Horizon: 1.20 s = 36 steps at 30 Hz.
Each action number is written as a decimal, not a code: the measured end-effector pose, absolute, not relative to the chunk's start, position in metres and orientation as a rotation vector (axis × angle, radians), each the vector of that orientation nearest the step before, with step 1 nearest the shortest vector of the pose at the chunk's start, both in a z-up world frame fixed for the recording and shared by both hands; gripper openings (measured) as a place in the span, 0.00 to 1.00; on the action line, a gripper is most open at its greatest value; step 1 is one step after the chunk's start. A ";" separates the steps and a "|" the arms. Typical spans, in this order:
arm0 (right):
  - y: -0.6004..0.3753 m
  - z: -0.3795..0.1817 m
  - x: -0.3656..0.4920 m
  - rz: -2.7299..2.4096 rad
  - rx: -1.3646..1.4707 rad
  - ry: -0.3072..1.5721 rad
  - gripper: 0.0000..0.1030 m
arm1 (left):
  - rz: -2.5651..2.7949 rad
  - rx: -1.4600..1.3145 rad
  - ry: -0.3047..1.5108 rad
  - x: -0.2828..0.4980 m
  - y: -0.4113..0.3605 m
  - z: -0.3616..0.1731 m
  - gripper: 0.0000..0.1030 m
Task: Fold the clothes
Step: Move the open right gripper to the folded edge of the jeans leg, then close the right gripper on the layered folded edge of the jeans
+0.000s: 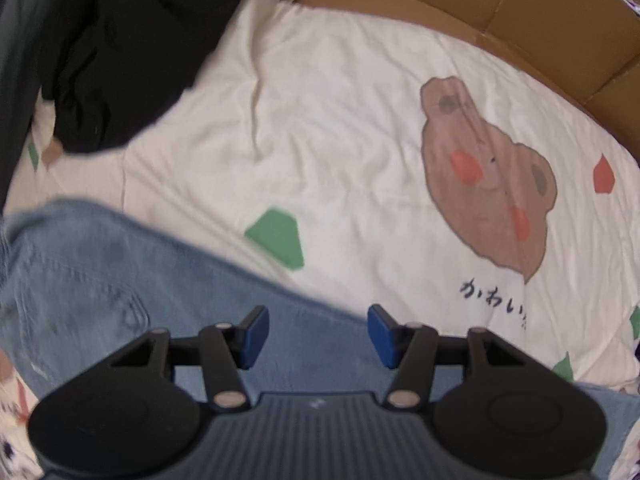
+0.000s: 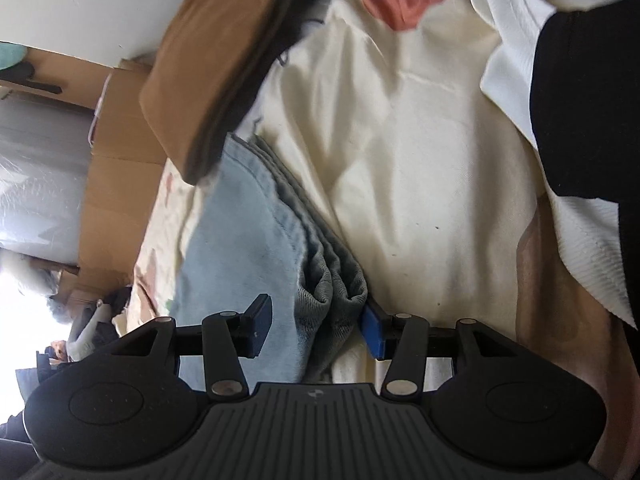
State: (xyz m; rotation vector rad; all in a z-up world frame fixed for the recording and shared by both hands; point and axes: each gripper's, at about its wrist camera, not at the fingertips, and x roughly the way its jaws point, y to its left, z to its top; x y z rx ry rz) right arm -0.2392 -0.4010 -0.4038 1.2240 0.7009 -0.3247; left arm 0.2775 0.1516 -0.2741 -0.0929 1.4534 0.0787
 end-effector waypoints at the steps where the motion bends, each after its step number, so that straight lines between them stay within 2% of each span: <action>1: -0.402 -0.406 -0.239 -0.317 1.231 0.694 0.49 | 0.084 -0.103 1.462 0.273 0.153 -0.277 0.56; 8: -0.412 -0.392 -0.238 -0.197 1.216 0.644 0.49 | 0.122 -0.118 1.515 0.260 0.164 -0.296 0.56; 26: -0.406 -0.350 -0.232 -0.159 1.114 0.677 0.50 | 0.097 -0.095 1.543 0.249 0.150 -0.309 0.56; 29: -0.402 -0.359 -0.226 -0.146 1.114 0.698 0.53 | 0.099 -0.092 1.547 0.249 0.150 -0.312 0.56; 36: -0.408 -0.388 -0.215 -0.141 1.142 0.762 0.54 | 0.099 -0.093 1.546 0.248 0.150 -0.312 0.56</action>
